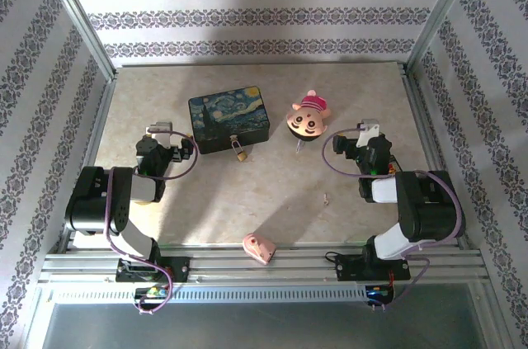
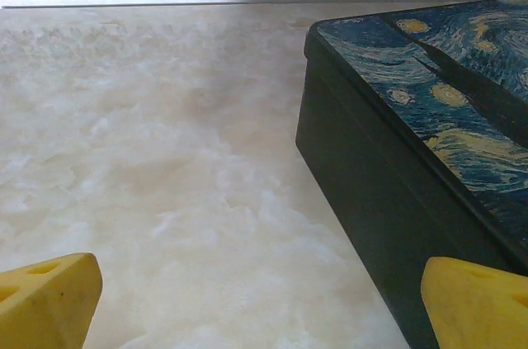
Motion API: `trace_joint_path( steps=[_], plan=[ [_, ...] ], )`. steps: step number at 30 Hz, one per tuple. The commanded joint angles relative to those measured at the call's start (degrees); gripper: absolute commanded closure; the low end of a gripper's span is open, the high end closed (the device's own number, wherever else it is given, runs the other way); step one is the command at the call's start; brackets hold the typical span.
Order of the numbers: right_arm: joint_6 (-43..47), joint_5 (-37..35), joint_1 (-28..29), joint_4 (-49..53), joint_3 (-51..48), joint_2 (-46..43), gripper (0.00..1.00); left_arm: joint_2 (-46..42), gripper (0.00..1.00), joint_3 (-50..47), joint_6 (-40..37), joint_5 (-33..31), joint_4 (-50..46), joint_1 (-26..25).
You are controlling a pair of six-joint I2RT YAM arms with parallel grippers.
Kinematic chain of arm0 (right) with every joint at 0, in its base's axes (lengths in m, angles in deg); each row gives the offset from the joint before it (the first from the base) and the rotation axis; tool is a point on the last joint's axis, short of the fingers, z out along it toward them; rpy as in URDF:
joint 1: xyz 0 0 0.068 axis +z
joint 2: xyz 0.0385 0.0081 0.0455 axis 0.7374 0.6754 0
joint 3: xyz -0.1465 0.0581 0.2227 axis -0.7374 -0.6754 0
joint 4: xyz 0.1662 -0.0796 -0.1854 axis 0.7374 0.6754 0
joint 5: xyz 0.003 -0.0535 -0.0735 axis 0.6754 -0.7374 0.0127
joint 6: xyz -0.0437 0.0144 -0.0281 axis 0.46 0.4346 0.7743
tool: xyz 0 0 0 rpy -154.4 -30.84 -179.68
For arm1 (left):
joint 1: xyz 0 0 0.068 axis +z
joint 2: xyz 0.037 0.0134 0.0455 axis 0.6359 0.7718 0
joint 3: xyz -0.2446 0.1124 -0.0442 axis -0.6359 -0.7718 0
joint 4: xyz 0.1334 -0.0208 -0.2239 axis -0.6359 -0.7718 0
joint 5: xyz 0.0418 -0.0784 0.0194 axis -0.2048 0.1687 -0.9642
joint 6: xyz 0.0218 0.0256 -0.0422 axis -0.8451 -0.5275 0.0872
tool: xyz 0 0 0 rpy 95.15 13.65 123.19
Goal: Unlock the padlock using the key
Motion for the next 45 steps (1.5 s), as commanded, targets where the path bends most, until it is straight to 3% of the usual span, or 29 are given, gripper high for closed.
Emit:
trace_joint_path(
  steps=[1,39,45],
  plan=[
    [0.0,-0.9,0.2,-0.6,1.2,-0.3,0.02,-0.5,0.01,0.1,0.0,-0.6,-0.9,0.1],
    [0.1,-0.8,0.2,-0.6,1.1,-0.3,0.02,-0.6,0.01,0.0,0.1,-0.4,-0.8,0.1],
    [-1.3,-5.5,0.3,1.6,0.2,-4.9,0.02,-2.8,0.01,-1.0,0.8,-1.5,-0.7,0.2]
  ],
)
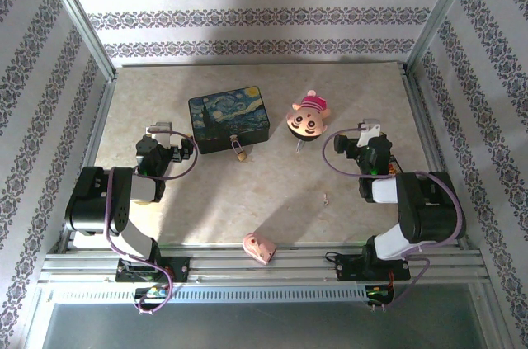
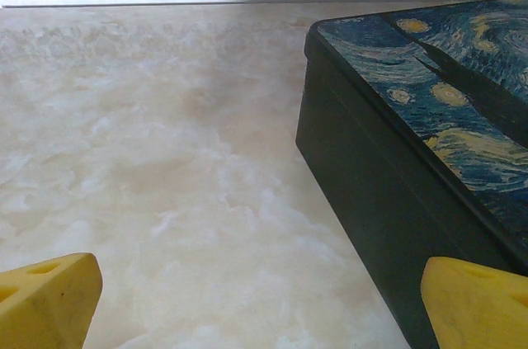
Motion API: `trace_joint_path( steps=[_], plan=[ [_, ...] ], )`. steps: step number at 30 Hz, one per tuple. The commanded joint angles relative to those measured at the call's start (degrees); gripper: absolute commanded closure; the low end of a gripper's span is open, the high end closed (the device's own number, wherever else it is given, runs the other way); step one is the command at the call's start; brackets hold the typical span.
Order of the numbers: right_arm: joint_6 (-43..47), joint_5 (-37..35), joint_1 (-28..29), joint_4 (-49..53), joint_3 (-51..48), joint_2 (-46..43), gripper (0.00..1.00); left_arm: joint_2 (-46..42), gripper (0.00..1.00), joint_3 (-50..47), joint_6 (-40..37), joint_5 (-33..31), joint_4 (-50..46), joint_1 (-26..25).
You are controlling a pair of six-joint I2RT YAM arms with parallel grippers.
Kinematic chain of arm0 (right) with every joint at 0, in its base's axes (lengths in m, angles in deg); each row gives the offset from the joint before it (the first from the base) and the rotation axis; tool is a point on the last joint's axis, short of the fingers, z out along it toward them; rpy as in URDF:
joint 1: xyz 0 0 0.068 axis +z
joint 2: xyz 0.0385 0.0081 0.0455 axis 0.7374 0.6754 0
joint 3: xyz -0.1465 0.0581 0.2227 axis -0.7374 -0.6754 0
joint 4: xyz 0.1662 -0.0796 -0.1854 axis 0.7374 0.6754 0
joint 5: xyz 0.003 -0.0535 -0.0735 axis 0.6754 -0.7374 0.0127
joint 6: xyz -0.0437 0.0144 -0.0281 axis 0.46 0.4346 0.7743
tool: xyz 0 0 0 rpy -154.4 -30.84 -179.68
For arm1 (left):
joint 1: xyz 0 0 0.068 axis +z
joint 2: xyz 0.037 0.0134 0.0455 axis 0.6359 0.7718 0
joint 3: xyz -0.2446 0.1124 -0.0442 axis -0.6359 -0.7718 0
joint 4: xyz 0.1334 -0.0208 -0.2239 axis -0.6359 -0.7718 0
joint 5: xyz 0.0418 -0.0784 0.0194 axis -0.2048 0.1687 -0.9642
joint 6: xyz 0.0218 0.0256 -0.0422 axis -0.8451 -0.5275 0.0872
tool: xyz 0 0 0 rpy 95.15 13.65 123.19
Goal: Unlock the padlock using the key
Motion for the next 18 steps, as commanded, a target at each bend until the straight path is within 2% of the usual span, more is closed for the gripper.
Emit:
trace_joint_path(
  steps=[1,8,13,18],
  plan=[
    [-1.3,-4.6,0.3,1.8,0.1,-5.2,0.02,-3.3,0.01,-1.2,0.9,-1.8,-0.7,0.2],
    [-6.4,-9.8,0.4,17.7,0.7,-18.5,0.02,-12.2,0.01,-2.2,2.3,-6.0,-6.6,0.2],
    [-13.3,-13.0,1.3,41.2,5.3,-29.6,0.02,-22.2,0.01,-1.9,6.8,-8.9,-14.8,0.1],
    [-19.0,-20.5,7.5,61.3,8.6,-37.8,0.02,-29.1,0.01,-1.0,13.1,-4.3,-20.7,-0.6]
  ],
)
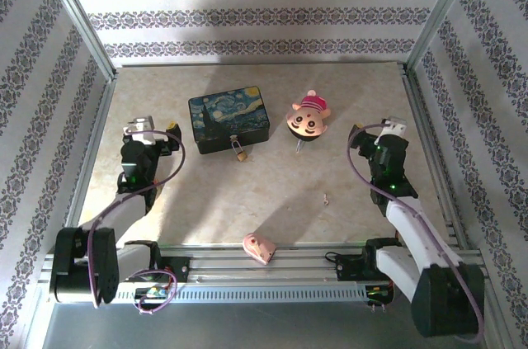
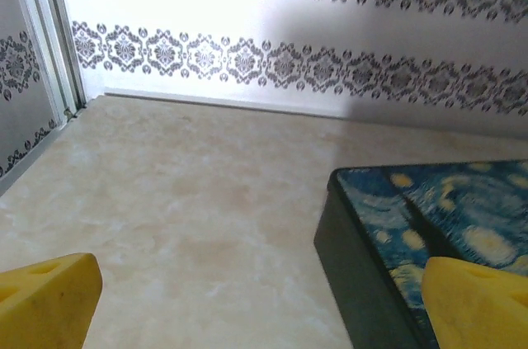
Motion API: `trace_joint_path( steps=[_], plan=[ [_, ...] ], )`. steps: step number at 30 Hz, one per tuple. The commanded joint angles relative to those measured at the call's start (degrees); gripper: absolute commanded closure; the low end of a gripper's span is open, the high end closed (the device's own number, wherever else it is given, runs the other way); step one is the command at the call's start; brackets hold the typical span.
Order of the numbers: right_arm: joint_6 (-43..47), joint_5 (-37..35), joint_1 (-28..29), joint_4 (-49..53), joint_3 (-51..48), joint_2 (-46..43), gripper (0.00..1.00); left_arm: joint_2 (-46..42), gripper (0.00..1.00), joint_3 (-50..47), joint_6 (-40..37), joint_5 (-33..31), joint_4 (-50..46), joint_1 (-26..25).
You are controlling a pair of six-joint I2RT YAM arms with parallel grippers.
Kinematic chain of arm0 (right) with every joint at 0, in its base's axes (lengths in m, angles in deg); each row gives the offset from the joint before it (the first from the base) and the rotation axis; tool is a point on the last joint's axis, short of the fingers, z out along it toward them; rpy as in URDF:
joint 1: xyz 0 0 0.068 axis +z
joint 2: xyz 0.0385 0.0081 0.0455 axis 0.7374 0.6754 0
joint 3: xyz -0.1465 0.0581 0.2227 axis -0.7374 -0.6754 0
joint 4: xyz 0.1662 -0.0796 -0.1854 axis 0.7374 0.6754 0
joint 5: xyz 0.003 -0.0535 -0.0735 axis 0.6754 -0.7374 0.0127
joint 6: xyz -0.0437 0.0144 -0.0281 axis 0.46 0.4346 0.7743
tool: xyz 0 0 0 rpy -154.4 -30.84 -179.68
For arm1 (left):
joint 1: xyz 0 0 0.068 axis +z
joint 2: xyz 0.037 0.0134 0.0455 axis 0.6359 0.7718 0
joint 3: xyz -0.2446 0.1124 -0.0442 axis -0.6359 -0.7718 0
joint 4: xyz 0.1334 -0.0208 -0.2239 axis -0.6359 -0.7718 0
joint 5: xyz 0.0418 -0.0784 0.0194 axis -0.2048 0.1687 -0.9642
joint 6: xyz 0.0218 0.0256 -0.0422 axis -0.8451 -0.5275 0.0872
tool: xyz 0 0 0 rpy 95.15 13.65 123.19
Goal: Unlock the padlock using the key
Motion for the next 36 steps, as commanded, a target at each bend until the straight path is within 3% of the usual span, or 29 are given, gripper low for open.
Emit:
trace_joint_path(
  steps=[1,5,9,14,20,30,36],
  plan=[
    [-6.9,-7.8,5.4,20.6,2.9,-4.3,0.02,-2.9,0.01,0.5,7.0,3.1,-6.2,-1.0],
    [-16.1,-13.9,13.7,35.3,5.3,-7.1,0.02,-6.8,0.01,-0.3,10.4,3.6,-9.3,-4.7],
    [-27.0,-17.2,22.3,47.4,7.0,-6.6,0.06,-10.7,0.01,0.2,7.7,-0.5,-15.1,-13.3],
    [-38.9,-14.0,31.1,55.5,8.0,-1.7,0.2,-11.7,0.01,0.9,11.0,-2.2,-17.8,-23.4],
    [-46.5,-8.2,38.7,56.4,8.2,3.9,0.31,-9.6,0.01,4.1,14.4,-5.3,-20.8,-29.6],
    [-46.9,-3.4,38.2,47.3,6.3,11.5,0.4,-0.1,0.01,8.0,15.6,-0.7,-18.7,-29.7],
    [-43.2,3.7,32.9,40.4,4.2,14.6,0.58,3.9,0.01,9.6,16.7,-0.2,-16.6,-29.7]
  ],
)
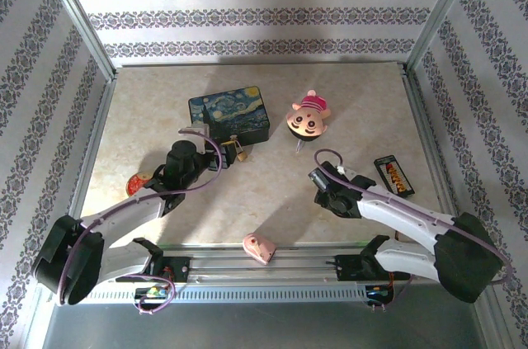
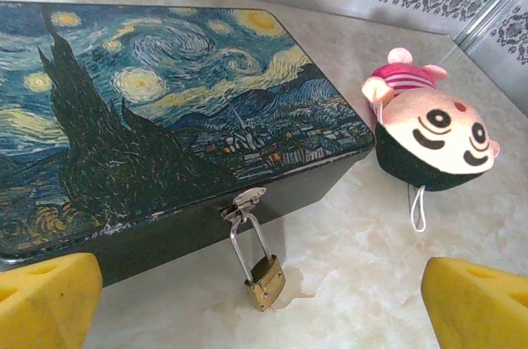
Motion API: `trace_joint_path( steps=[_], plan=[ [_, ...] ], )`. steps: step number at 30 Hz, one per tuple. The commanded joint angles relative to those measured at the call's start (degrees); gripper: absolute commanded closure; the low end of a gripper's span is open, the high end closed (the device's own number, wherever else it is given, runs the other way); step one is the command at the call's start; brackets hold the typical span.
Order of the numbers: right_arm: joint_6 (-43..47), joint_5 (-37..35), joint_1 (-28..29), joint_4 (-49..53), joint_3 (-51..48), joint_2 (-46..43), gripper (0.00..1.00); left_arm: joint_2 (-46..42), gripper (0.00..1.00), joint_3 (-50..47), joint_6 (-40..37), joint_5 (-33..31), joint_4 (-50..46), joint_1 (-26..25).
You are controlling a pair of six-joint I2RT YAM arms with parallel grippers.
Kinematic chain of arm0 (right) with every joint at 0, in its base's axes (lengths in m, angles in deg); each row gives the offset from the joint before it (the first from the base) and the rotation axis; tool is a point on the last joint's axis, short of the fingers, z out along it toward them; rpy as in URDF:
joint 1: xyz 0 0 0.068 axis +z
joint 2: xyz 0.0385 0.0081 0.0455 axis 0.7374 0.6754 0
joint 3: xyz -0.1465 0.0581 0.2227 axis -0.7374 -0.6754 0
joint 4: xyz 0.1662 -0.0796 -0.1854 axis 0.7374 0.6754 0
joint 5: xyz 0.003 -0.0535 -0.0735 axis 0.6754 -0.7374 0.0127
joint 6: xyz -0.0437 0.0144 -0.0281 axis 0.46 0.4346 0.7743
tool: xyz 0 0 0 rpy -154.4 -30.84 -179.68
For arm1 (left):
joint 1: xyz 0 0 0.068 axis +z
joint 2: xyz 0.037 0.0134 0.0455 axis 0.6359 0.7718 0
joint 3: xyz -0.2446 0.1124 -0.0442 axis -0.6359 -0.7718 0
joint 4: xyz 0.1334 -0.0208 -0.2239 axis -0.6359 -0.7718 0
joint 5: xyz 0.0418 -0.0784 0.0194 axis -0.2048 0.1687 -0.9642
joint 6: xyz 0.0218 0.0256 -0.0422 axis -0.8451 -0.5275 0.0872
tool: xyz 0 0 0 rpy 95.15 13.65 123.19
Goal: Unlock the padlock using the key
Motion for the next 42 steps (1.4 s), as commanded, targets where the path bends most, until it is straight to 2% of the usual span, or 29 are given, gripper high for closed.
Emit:
trace_joint_path(
  steps=[1,3,11,20,42],
  plan=[
    [1.9,4.1,-2.1,-3.5,-1.0,1.5,0.6,1.7,0.01,2.1,1.9,1.2,2.4,-0.5],
    [3.0,4.7,-3.0,-3.5,-0.7,2.6,0.66,2.6,0.01,2.4,2.3,1.7,2.8,-0.5],
    [5.6,5.9,-3.8,-2.5,2.7,9.6,0.68,3.8,0.01,2.7,2.3,1.7,2.8,-0.5],
    [6.1,6.5,-2.8,-0.8,6.3,16.4,0.76,3.6,0.01,2.5,2.2,1.3,2.5,-0.5],
    [7.9,6.4,-2.4,2.3,8.0,13.8,0.9,2.9,0.01,2.4,2.0,0.4,2.4,-0.5]
  ],
)
